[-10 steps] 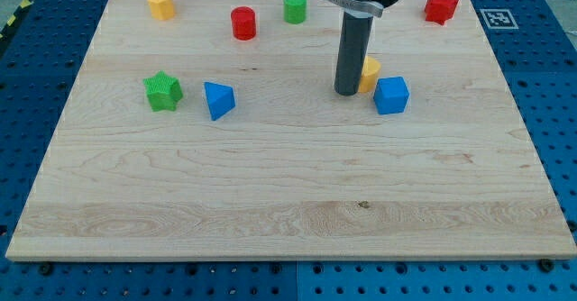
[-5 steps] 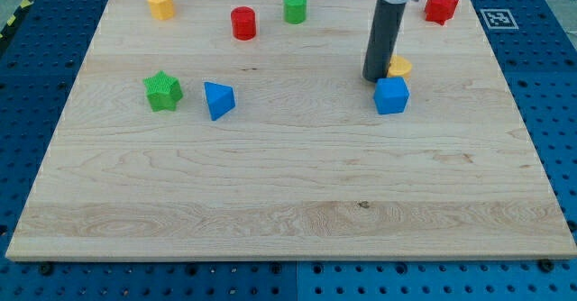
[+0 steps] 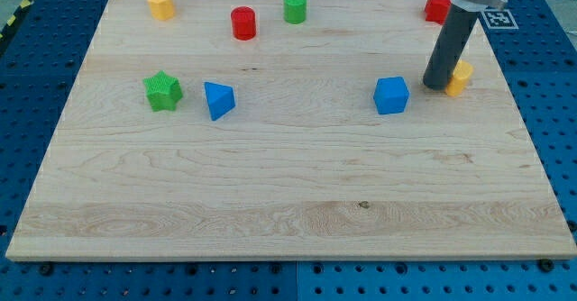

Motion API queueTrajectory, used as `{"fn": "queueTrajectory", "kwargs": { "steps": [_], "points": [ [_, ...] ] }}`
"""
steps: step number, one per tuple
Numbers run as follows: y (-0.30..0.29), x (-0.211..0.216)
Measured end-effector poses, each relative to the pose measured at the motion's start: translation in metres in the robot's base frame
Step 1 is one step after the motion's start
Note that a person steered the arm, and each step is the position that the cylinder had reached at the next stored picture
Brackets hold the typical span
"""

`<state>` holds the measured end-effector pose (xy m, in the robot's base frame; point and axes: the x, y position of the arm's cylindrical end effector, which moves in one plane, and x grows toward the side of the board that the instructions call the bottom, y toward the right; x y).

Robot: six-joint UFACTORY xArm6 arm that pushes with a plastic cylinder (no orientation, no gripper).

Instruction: Slide the yellow heart towards center right

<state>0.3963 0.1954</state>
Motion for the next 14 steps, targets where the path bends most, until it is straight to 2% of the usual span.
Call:
{"fn": "queueTrajectory", "kwargs": {
  "steps": [1, 3, 5, 8, 14],
  "points": [
    [0.000, 0.002],
    [-0.021, -0.020],
    [-0.013, -0.040],
    [0.015, -0.038],
    [0.016, -0.027]
  ]
}}
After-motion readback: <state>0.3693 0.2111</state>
